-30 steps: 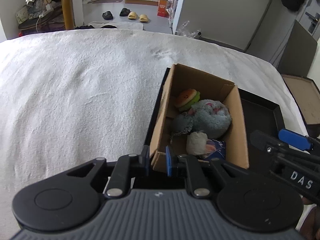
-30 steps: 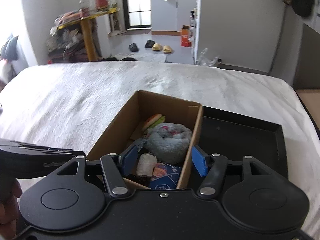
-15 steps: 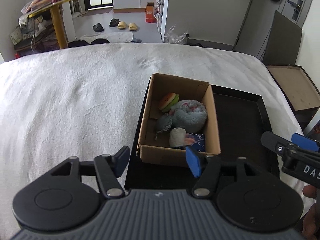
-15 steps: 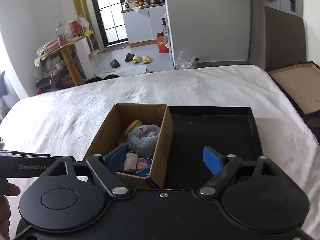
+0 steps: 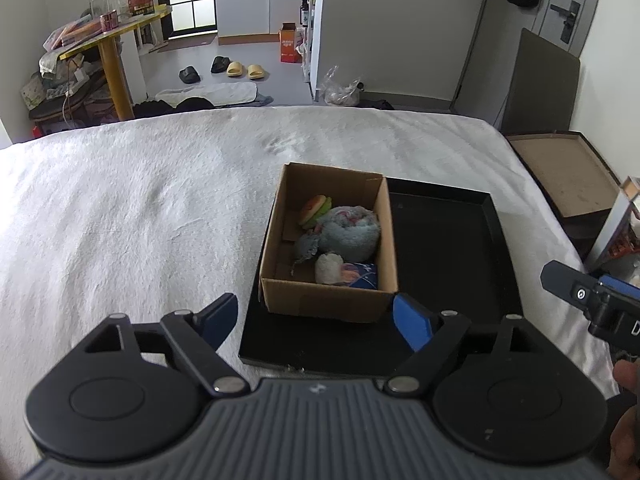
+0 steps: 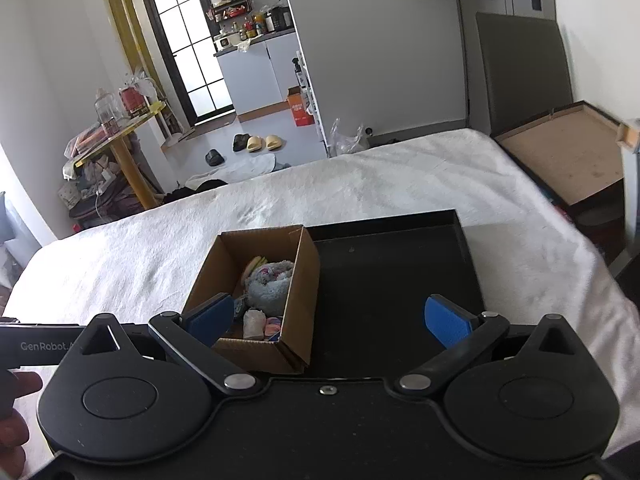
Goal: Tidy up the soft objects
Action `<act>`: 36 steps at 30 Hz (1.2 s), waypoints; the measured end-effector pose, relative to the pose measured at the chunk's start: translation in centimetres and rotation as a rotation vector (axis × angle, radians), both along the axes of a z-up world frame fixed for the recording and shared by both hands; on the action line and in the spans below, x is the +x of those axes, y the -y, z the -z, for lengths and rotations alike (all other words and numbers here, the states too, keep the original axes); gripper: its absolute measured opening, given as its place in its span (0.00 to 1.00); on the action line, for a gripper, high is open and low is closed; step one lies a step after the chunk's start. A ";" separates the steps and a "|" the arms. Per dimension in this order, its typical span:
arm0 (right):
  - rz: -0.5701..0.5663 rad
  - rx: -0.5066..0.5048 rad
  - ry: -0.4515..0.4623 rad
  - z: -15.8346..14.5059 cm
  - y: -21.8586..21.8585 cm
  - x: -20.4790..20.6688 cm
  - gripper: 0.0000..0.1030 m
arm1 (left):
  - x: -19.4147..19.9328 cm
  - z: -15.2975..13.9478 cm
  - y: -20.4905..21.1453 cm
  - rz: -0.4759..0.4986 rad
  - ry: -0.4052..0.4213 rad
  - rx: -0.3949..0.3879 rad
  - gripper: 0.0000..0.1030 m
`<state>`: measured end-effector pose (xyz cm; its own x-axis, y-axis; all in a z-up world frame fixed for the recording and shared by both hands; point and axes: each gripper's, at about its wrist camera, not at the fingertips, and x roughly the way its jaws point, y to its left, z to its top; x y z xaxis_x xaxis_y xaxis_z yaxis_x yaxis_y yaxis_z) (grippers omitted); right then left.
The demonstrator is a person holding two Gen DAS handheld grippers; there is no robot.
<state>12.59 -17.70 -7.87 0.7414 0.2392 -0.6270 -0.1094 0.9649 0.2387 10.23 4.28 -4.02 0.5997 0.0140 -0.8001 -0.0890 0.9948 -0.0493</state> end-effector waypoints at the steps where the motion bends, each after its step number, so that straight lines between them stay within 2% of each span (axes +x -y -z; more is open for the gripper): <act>1: 0.005 -0.001 0.007 -0.2 0.2 -0.4 1.00 | -0.3 -0.2 0.1 0.001 0.002 -0.002 0.83; 9: 0.032 -0.007 -0.001 -1.6 1.7 -2.5 1.00 | -3.1 -1.8 0.7 0.010 0.036 -0.018 0.86; 18: 0.068 -0.004 -0.006 -3.0 3.2 -5.0 1.00 | -5.3 -3.6 1.0 0.042 0.062 -0.012 0.99; 28: 0.099 -0.032 0.025 -4.3 4.2 -7.8 1.00 | -8.4 -5.2 1.2 0.062 0.108 -0.006 1.00; 36: 0.065 -0.043 0.045 -4.9 4.2 -10.1 1.00 | -10.7 -5.7 1.4 0.091 0.129 -0.015 1.00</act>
<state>2.46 -21.89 -2.96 0.7824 0.1639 -0.6009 -0.0565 0.9795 0.1936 -0.43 2.87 1.64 0.6958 -0.0565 -0.7160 0.0095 0.9975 -0.0694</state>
